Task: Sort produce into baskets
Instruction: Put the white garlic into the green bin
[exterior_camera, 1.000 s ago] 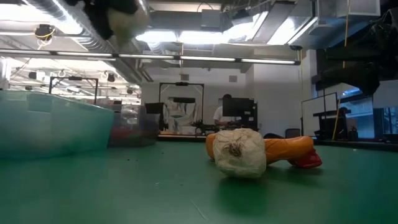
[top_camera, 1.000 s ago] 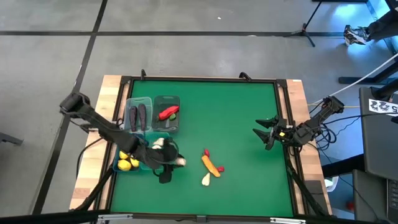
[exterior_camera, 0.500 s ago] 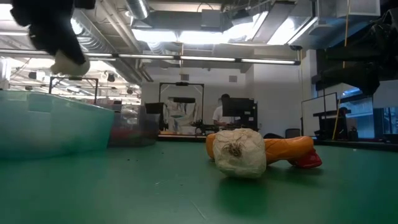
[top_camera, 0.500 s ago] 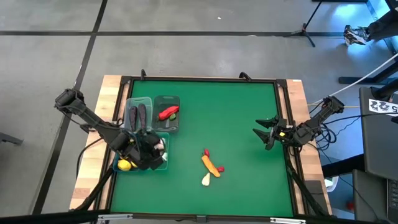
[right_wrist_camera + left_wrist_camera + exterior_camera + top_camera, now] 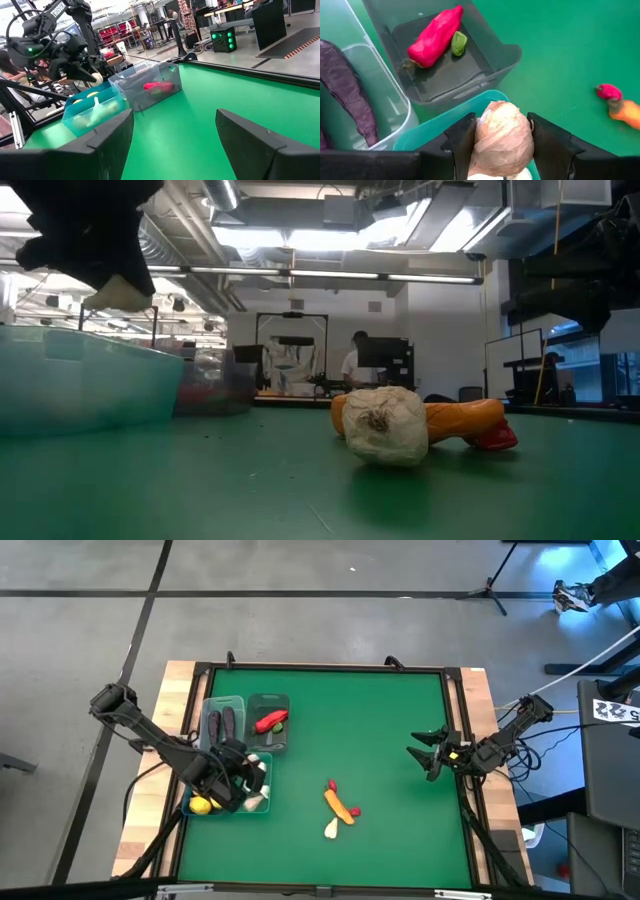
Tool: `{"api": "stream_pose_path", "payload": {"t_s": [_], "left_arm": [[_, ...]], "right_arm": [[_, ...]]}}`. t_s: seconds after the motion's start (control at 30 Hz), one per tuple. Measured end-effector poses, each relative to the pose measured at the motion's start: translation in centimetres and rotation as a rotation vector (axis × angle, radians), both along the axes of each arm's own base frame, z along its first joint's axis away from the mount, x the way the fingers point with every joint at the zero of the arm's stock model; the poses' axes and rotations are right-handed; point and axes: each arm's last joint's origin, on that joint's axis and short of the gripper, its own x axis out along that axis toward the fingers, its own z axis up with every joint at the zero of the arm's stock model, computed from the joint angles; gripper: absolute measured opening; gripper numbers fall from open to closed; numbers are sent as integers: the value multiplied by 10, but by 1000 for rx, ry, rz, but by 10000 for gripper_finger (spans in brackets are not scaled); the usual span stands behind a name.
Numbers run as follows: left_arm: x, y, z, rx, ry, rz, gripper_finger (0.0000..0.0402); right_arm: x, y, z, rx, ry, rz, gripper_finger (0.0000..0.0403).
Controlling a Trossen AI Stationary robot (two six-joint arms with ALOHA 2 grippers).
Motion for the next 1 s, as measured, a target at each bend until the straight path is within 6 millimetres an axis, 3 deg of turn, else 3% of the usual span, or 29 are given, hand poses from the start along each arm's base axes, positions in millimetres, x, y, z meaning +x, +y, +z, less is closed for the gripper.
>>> {"api": "stream_pose_path", "payload": {"t_s": [0.7, 1.0], "left_arm": [[29, -4, -70, 53, 341, 92, 166], [30, -5, -77, 60, 357, 109, 166]], "right_arm": [[0, 0, 0, -2, 1, 0, 280], [0, 0, 0, -2, 1, 0, 280]]}}
